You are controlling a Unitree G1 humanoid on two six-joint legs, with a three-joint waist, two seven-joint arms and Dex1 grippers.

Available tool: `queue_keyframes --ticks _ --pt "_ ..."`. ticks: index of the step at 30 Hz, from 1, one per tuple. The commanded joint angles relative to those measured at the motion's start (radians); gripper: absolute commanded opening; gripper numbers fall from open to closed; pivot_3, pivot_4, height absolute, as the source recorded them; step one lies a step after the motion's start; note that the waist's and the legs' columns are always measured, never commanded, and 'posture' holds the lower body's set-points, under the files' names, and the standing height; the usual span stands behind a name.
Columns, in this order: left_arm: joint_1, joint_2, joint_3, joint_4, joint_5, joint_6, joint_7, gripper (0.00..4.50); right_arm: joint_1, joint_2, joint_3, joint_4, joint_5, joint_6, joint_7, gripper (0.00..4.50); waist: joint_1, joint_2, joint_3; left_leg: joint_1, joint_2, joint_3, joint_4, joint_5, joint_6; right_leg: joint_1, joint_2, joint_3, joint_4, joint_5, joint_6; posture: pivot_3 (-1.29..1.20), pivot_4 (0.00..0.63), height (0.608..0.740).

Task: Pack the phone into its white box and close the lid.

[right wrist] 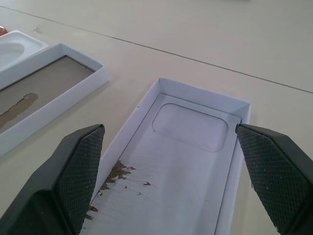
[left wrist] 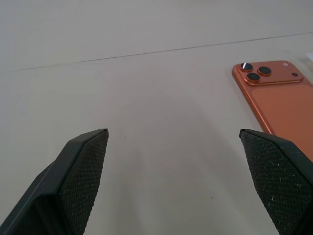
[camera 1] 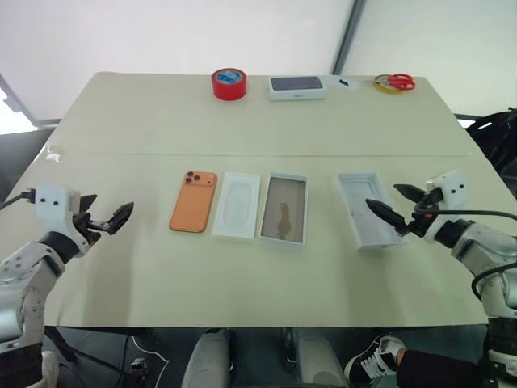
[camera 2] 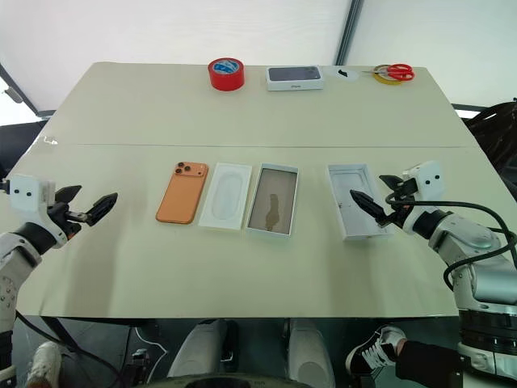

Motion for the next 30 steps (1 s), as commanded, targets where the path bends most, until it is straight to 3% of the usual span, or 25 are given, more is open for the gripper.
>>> queue_keyframes --ticks 1,10,18,22,26,30 --pt "0.001 0.001 0.019 -0.037 -0.005 -0.01 0.01 4.5 -0.019 -0.012 -0.024 -0.024 0.014 -0.007 0.011 4.48 0.0 0.0 0.0 0.0 0.0 0.0 0.0 0.0 0.0 0.0 0.0 0.0 0.0 0.0 0.0 0.0 0.15 0.73" --pt "0.011 -0.036 -0.004 -0.092 -0.011 0.003 0.04 4.5 -0.068 -0.003 0.014 -0.022 0.008 -0.01 0.047 4.48 0.0 0.0 0.0 0.0 0.0 0.0 0.0 0.0 0.0 0.0 0.0 0.0 0.0 0.0 0.0 0.0 0.15 0.73" --pt "-0.028 -0.137 -0.157 -0.221 -0.034 0.067 0.097 4.5 -0.117 0.011 0.085 -0.05 0.004 -0.012 0.07 4.48 0.0 0.0 0.0 0.0 0.0 0.0 0.001 0.0 0.0 0.001 0.0 0.001 0.001 0.0 0.0 0.0 0.15 0.73" --pt "-0.077 -0.186 -0.245 -0.301 -0.085 0.167 0.133 4.5 -0.141 0.011 0.149 -0.103 0.007 0.013 0.091 4.48 0.0 0.0 0.0 0.0 0.0 0.0 0.001 0.0 0.0 0.001 0.001 0.001 0.001 0.0 0.0 0.0 0.15 0.73" --pt "-0.179 -0.252 -0.306 -0.294 -0.062 0.31 0.277 4.5 -0.131 0.019 0.212 -0.185 -0.019 0.029 0.065 4.48 0.001 -0.001 0.0 0.001 -0.001 -0.001 0.001 0.0 0.0 0.002 0.001 0.001 0.002 0.001 0.002 0.0 0.15 0.73" --pt "-0.316 -0.342 -0.273 -0.231 -0.143 0.522 0.38 4.5 -0.132 0.031 0.243 -0.254 -0.006 0.078 0.037 4.48 0.002 -0.001 0.0 0.001 -0.001 -0.001 0.001 0.001 0.0 0.002 0.001 0.001 0.002 0.002 0.004 0.0 0.15 0.73"
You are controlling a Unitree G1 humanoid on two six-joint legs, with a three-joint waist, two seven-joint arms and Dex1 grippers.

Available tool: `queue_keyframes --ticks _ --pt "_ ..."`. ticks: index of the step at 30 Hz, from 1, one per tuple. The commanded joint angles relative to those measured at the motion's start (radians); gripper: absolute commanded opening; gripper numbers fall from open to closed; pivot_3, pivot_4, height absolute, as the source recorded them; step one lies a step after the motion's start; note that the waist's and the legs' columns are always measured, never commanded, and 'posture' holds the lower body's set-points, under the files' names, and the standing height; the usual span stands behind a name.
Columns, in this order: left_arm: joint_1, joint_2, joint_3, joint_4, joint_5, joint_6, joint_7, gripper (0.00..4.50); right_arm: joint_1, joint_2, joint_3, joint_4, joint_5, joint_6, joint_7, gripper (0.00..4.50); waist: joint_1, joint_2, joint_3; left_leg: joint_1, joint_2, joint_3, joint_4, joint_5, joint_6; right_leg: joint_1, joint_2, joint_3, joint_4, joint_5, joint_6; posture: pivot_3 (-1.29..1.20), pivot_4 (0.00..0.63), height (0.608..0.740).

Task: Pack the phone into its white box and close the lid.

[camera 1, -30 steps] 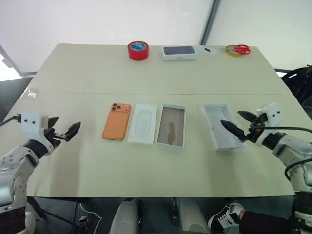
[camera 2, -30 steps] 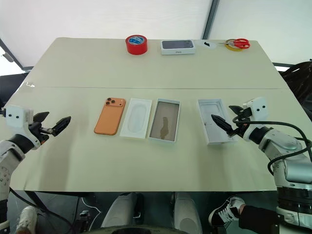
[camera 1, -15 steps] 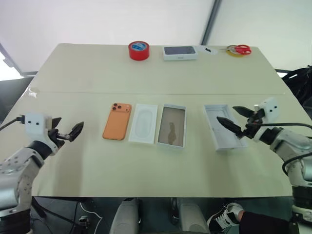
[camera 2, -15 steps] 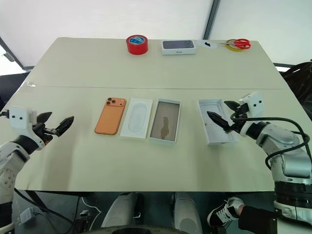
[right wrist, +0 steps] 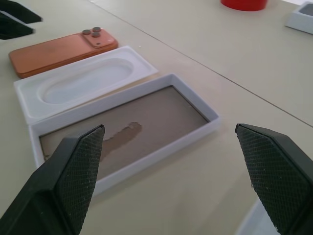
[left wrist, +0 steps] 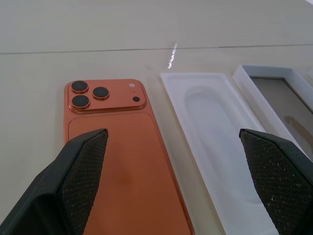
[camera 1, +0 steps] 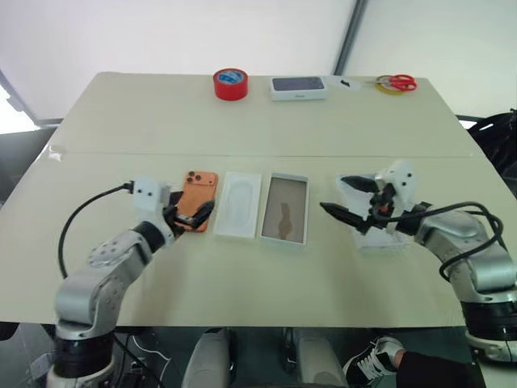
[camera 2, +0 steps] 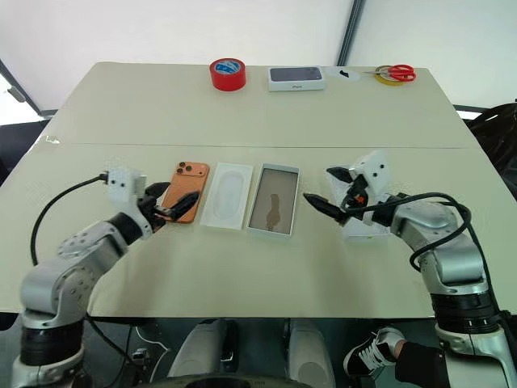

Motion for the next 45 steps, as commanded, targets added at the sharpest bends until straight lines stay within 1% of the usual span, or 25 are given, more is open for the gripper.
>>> queue_keyframes --ticks 1,6,9,17,23,25,27,30,31,33,34,36,37,39,42,45 --pt "-0.113 -0.054 0.038 0.045 -0.073 0.188 0.074 4.5 -0.009 0.012 0.012 -0.081 0.01 0.032 -0.023 4.48 0.0 0.0 0.0 0.0 0.0 0.0 0.0 0.0 0.0 0.0 0.0 0.0 0.0 0.0 0.0 0.0 0.15 0.73" --pt "-0.203 -0.111 0.051 0.086 -0.086 0.391 0.132 4.5 -0.008 0.014 0.027 -0.084 0.003 0.035 -0.02 4.48 -0.004 -0.001 0.0 0.001 -0.002 0.0 0.0 0.0 0.0 0.001 0.001 0.0 0.0 0.0 0.001 0.0 0.15 0.73" --pt "-0.245 -0.161 0.076 0.111 -0.083 0.467 0.158 4.5 -0.006 0.017 0.032 -0.08 -0.003 0.028 -0.018 4.48 -0.001 -0.001 0.0 0.001 -0.002 -0.001 0.0 0.0 0.0 0.001 0.001 0.0 0.001 0.0 0.001 0.0 0.15 0.73" --pt "-0.297 -0.239 0.12 0.144 -0.052 0.556 0.191 4.5 0.002 0.018 0.037 -0.086 -0.007 0.022 -0.019 4.48 -0.001 -0.001 0.0 0.004 -0.002 -0.001 0.0 0.0 0.0 0.004 0.001 0.0 0.0 -0.001 0.0 0.0 0.15 0.73" --pt "-0.33 -0.285 0.161 0.206 -0.012 0.565 0.21 4.5 -0.003 0.009 0.049 -0.109 -0.001 0.04 -0.002 4.48 -0.001 -0.001 0.0 0.004 -0.002 -0.001 0.0 0.0 0.0 0.004 0.001 0.0 0.0 -0.002 -0.002 0.0 0.15 0.73" --pt "-0.337 -0.295 0.173 0.221 -0.002 0.567 0.213 3.98 -0.013 0.0 0.059 -0.118 0.003 0.061 0.005 4.5 -0.001 -0.001 0.0 0.005 -0.002 -0.001 0.0 0.0 0.0 0.006 0.001 0.0 0.0 -0.002 -0.002 0.0 0.15 0.73" --pt "-0.342 -0.306 0.189 0.223 0.002 0.575 0.212 3.17 -0.022 -0.027 0.078 -0.143 0.015 0.105 0.028 4.5 -0.001 -0.001 0.0 0.005 -0.002 -0.002 0.0 0.0 0.0 0.006 0.001 0.0 0.0 -0.002 -0.002 0.0 0.15 0.73" --pt "-0.347 -0.31 0.204 0.224 0.009 0.583 0.208 1.7 -0.048 -0.06 0.114 -0.179 0.029 0.178 0.05 4.5 -0.001 -0.001 0.0 0.005 -0.002 -0.002 0.0 0.0 0.0 0.006 0.001 0.0 0.0 -0.002 -0.002 0.0 0.15 0.73" --pt "-0.348 -0.309 0.206 0.226 0.012 0.583 0.207 1.11 -0.062 -0.072 0.136 -0.191 0.027 0.204 0.056 4.5 -0.001 -0.001 0.0 0.005 -0.002 -0.002 0.0 0.0 0.0 0.006 0.001 0.0 0.0 -0.002 -0.002 0.0 0.15 0.73" --pt "-0.349 -0.309 0.211 0.227 0.021 0.582 0.207 0.1 -0.09 -0.087 0.19 -0.209 0.008 0.243 0.064 4.5 0.0 -0.001 0.0 0.005 -0.002 -0.002 0.0 0.0 0.0 0.006 0.001 0.0 0.0 -0.002 -0.002 0.0 0.15 0.73" --pt "-0.351 -0.31 0.215 0.229 0.025 0.581 0.207 0.02 -0.106 -0.098 0.227 -0.219 -0.007 0.271 0.063 4.5 -0.001 -0.001 0.0 0.005 -0.002 -0.002 0.0 0.0 -0.001 0.006 0.001 -0.001 0.0 -0.003 -0.002 0.0 0.15 0.73" --pt "-0.356 -0.31 0.224 0.234 0.03 0.58 0.205 0.02 -0.148 -0.12 0.32 -0.236 -0.039 0.329 0.077 4.5 -0.001 -0.001 0.0 0.005 -0.002 -0.003 0.0 0.0 -0.001 0.006 0.001 -0.001 0.0 -0.003 -0.002 0.0 0.15 0.73" --pt "-0.358 -0.311 0.226 0.235 0.032 0.58 0.203 0.02 -0.161 -0.125 0.346 -0.239 -0.048 0.343 0.08 4.5 -0.001 -0.001 0.0 0.005 -0.002 -0.003 0.0 0.0 -0.001 0.006 0.001 -0.001 0.0 -0.003 -0.002 0.0 0.15 0.73" --pt "-0.362 -0.317 0.235 0.234 0.035 0.581 0.2 0.02 -0.206 -0.105 0.409 -0.221 -0.058 0.41 0.072 4.5 -0.001 -0.001 0.0 0.005 -0.002 -0.003 0.0 0.0 -0.001 0.006 0.001 -0.001 0.0 -0.003 -0.002 0.0 0.15 0.73" --pt "-0.366 -0.32 0.244 0.225 0.039 0.585 0.194 0.02 -0.261 -0.06 0.488 -0.176 -0.109 0.441 0.041 4.5 -0.001 -0.002 0.0 0.005 -0.002 -0.003 0.0 0.0 -0.001 0.006 0.0 -0.001 0.0 -0.003 -0.003 0.0 0.15 0.73" --pt "-0.373 -0.323 0.262 0.219 0.037 0.588 0.188 0.0 -0.287 -0.031 0.526 -0.143 -0.141 0.457 0.027 3.69 0.0 -0.002 0.0 0.005 -0.002 -0.003 0.0 0.0 -0.001 0.006 0.0 -0.001 0.0 -0.003 -0.002 0.0 0.15 0.73"
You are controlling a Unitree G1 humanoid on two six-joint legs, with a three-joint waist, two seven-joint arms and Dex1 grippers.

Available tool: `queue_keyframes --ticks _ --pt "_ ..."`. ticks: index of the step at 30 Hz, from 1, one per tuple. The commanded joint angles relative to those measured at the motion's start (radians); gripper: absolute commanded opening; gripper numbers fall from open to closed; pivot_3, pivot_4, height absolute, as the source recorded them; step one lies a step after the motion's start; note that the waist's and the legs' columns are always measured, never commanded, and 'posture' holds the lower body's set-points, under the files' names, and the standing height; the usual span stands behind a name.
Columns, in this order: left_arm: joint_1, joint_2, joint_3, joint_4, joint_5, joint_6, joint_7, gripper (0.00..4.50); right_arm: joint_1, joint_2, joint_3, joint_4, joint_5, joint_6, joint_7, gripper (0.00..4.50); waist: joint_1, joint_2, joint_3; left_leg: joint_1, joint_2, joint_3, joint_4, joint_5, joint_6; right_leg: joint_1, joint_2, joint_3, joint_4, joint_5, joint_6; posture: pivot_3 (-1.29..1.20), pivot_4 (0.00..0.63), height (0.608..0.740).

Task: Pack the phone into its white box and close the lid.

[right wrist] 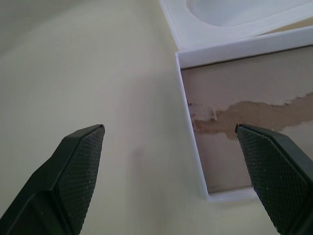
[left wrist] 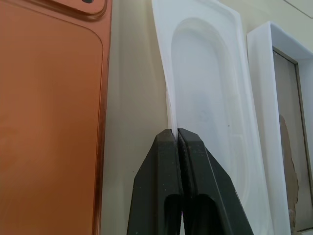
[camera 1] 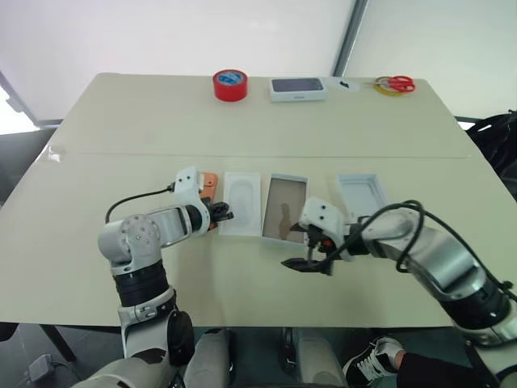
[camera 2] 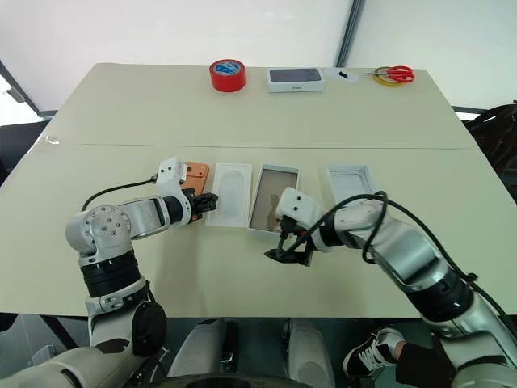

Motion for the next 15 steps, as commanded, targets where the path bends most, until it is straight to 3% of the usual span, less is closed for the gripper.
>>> queue_keyframes --ticks 1,7,15 --pt "-0.022 -0.001 0.03 -0.023 0.003 0.003 -0.007 0.0 -0.032 0.008 0.029 0.015 -0.041 0.005 -0.009 3.2 0.001 0.0 0.0 0.0 0.0 0.0 0.0 0.0 0.0 0.0 0.0 0.0 0.0 0.0 0.0 0.0 0.15 0.73" --pt "-0.042 -0.012 0.093 -0.032 -0.008 0.01 -0.021 0.0 -0.04 0.019 0.059 0.022 -0.087 -0.04 0.006 0.1 -0.001 0.0 0.0 0.0 0.0 0.0 0.0 0.0 0.0 0.0 -0.001 0.0 0.0 0.0 0.0 0.0 0.15 0.73" --pt "-0.114 0.014 0.278 -0.067 -0.046 0.033 -0.048 0.0 0.01 -0.032 0.097 -0.04 -0.13 -0.256 0.147 0.04 -0.003 -0.001 0.001 0.0 -0.001 0.0 0.0 0.0 0.0 0.0 0.0 -0.001 0.0 0.001 0.003 0.0 0.15 0.73"
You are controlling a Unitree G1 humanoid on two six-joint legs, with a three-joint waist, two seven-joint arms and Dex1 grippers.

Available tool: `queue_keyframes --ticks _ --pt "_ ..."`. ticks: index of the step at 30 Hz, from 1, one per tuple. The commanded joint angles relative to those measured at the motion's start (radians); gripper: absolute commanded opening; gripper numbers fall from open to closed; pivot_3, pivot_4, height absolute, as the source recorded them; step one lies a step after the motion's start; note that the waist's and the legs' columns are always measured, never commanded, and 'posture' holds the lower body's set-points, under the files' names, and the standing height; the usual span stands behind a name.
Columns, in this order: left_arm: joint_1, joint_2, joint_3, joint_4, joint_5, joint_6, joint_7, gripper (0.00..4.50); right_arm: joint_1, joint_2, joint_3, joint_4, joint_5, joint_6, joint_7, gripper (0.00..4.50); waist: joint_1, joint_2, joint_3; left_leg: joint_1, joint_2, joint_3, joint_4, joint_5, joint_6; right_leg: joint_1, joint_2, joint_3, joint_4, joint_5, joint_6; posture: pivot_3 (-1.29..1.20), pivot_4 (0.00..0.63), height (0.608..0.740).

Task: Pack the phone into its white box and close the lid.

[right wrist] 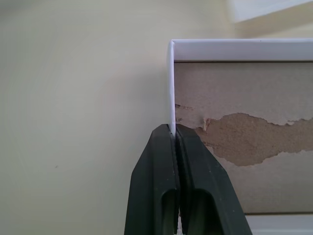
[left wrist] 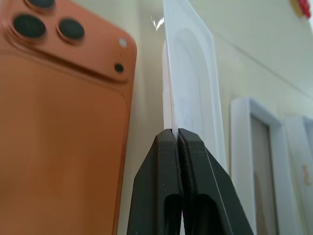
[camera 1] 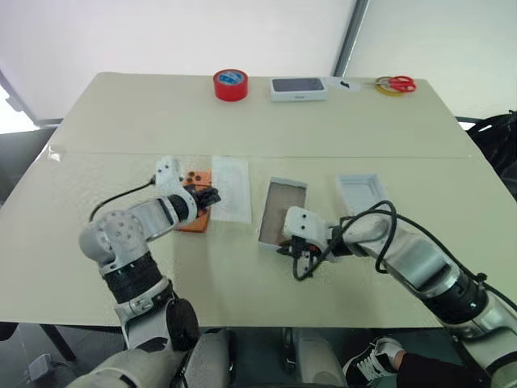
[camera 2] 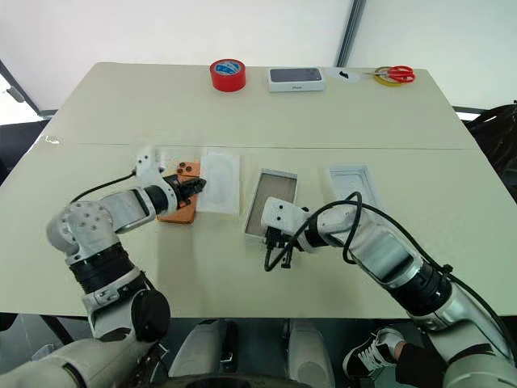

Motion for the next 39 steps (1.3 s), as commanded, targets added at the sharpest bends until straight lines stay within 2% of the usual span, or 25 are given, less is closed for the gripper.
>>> queue_keyframes --ticks 1,5,8,12,15,20,25,30,39 --pt "-0.031 0.026 0.066 -0.049 -0.031 0.021 -0.025 0.0 0.004 0.009 0.013 -0.038 -0.02 -0.08 0.042 0.04 -0.001 0.0 0.0 0.0 0.0 0.0 0.0 0.0 0.0 0.0 0.0 0.0 0.0 0.0 0.0 0.0 0.15 0.73" --pt "-0.036 0.052 0.117 -0.072 -0.054 0.05 -0.047 0.0 -0.014 0.058 0.035 0.016 -0.05 -0.072 0.039 0.04 -0.002 -0.001 0.0 0.0 0.0 0.0 0.0 0.001 -0.001 0.0 0.0 0.0 0.0 0.0 0.0 0.0 0.15 0.73" --pt "-0.023 0.057 0.12 -0.091 -0.079 0.052 -0.05 0.0 -0.037 0.105 0.023 0.049 -0.049 -0.057 0.039 0.85 0.0 -0.001 0.0 0.0 0.0 0.0 0.0 0.001 -0.002 0.0 0.0 0.0 0.0 0.0 0.0 0.0 0.15 0.73" --pt "0.005 0.033 0.089 -0.121 -0.125 0.052 -0.038 0.0 -0.034 0.092 -0.013 0.031 -0.05 -0.11 0.066 2.82 0.002 -0.001 0.0 0.0 0.001 -0.001 0.0 0.001 -0.002 0.0 -0.001 0.0 0.0 0.0 0.0 0.0 0.15 0.73" --pt "0.033 -0.007 0.036 -0.148 -0.164 0.052 -0.023 0.0 -0.018 0.055 -0.096 0.043 -0.045 -0.156 0.064 4.38 0.003 -0.001 0.001 0.0 0.0 -0.001 0.0 0.001 -0.002 0.0 -0.002 0.0 0.0 0.0 0.0 0.0 0.15 0.73" --pt "0.077 -0.115 -0.051 -0.182 -0.198 0.052 0.03 0.0 0.042 -0.053 -0.259 0.077 -0.013 -0.188 0.089 4.38 0.003 -0.002 0.001 0.0 0.0 -0.001 0.0 0.001 -0.002 0.001 -0.002 0.0 -0.001 -0.002 -0.003 0.0 0.15 0.73" --pt "0.113 -0.196 -0.128 -0.187 -0.203 0.052 0.091 0.0 0.074 -0.08 -0.347 0.121 -0.02 -0.206 0.075 4.38 -0.001 -0.002 0.001 0.001 0.0 0.0 0.0 0.001 -0.002 0.001 0.0 0.0 -0.001 -0.002 -0.003 0.0 0.15 0.73" --pt "0.144 -0.213 -0.191 -0.18 -0.211 0.052 0.127 0.0 0.083 -0.071 -0.362 0.126 -0.026 -0.218 0.066 4.38 0.002 -0.002 0.001 0.001 0.0 -0.001 -0.001 0.001 -0.002 0.001 0.001 0.0 0.0 -0.002 -0.003 0.0 0.15 0.73" --pt "0.189 -0.183 -0.251 -0.186 -0.275 0.052 0.155 0.0 0.068 -0.039 -0.34 0.157 -0.049 -0.242 0.049 4.38 0.002 -0.002 0.001 0.0 0.0 -0.001 -0.001 0.001 -0.002 0.001 0.0 0.0 -0.001 -0.002 -0.003 0.0 0.15 0.73"
